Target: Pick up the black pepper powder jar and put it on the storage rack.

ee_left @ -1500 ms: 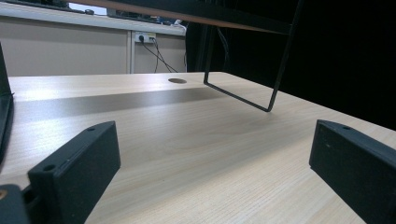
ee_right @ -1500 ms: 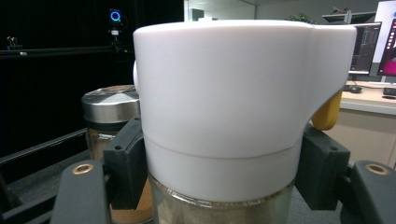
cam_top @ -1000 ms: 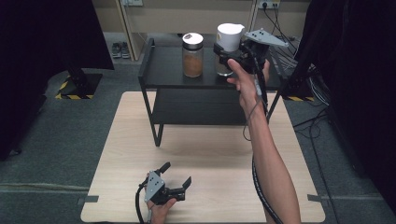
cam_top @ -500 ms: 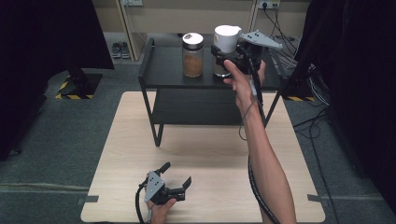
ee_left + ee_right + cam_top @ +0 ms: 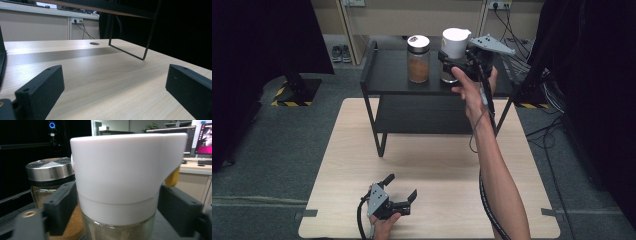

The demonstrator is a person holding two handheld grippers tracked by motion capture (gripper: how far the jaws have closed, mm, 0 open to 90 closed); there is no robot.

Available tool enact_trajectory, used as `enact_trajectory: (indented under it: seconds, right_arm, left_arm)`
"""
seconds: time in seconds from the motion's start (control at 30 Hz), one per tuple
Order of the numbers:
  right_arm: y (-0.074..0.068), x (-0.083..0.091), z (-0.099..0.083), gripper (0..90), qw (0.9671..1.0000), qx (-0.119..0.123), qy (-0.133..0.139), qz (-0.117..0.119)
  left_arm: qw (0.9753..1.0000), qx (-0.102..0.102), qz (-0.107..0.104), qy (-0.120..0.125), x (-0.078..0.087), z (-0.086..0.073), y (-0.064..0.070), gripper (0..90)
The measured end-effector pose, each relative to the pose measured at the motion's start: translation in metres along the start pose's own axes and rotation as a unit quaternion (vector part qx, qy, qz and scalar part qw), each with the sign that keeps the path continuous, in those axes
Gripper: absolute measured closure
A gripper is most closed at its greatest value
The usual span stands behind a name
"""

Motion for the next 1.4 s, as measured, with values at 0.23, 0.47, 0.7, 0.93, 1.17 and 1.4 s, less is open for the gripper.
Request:
enact_trajectory:
  seconds: [0.23,0.47,0.7,0.93,1.17,1.4]
  right_arm:
    - [-0.004,0.01,-0.002,2.5,0.9999,-0.01,0.011,-0.003]
    - [-0.007,0.022,-0.007,1.5,0.9997,-0.007,0.018,0.012]
    - [-0.006,0.041,-0.02,0.4,0.9993,-0.002,0.027,0.026]
    - [-0.005,0.058,-0.032,0.4,0.9985,0.014,0.03,0.044]
    - [-0.006,0.076,-0.046,0.4,0.9967,0.009,0.039,0.07]
    - [-0.011,0.091,-0.061,0.4,0.9956,0.021,0.041,0.081]
  left_arm:
    - [1.0,0.0,0.0,-0.001,0.0,0.0,0.0,1.1]
    - [1.0,0.0,0.0,0.001,0.0,0.0,0.0,1.1]
    - [1.0,0.0,0.0,-0.001,0.0,0.0,0.001,1.1]
    - [1.0,0.0,0.0,0.0,0.0,0.0,0.0,1.1]
    - [1.0,0.001,0.0,0.0,0.0,0.0,0.0,1.1]
    - [1.0,-0.001,0.0,-0.001,0.0,0.0,0.001,1.1]
Point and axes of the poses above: each handheld gripper's, and its own axes: x roughly backward along the jaws, z roughly out of its top, y roughly to its right, the point moved 6 cm from there along -x, roughly forward along the jaws, and after that the axes turned 2 degrees about y, right-handed, at the moved point
